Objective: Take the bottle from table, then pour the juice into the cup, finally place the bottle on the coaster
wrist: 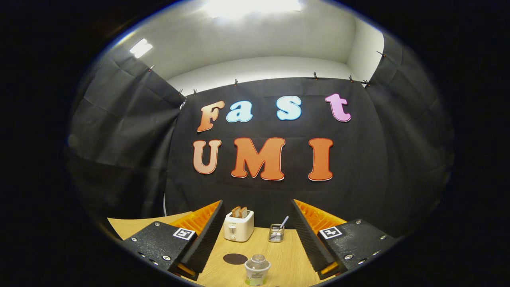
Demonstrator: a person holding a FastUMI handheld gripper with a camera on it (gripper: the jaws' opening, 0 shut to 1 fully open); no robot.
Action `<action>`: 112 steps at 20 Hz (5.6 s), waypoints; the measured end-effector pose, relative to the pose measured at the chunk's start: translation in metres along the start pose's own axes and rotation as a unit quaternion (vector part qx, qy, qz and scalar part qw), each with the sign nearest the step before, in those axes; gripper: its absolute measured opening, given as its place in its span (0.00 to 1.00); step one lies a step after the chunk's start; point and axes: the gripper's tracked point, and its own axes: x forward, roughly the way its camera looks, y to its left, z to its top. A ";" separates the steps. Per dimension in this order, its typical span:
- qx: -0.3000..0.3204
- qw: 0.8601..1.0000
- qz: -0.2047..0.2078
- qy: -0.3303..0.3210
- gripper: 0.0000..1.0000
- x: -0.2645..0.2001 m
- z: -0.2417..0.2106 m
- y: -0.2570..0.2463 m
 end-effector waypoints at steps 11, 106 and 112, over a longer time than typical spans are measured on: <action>0.011 0.997 0.015 0.072 0.98 0.004 -0.114 0.012; -0.716 0.696 -0.003 0.056 0.61 0.057 -0.227 0.108; -0.726 0.686 -0.005 0.049 0.61 0.059 -0.223 0.109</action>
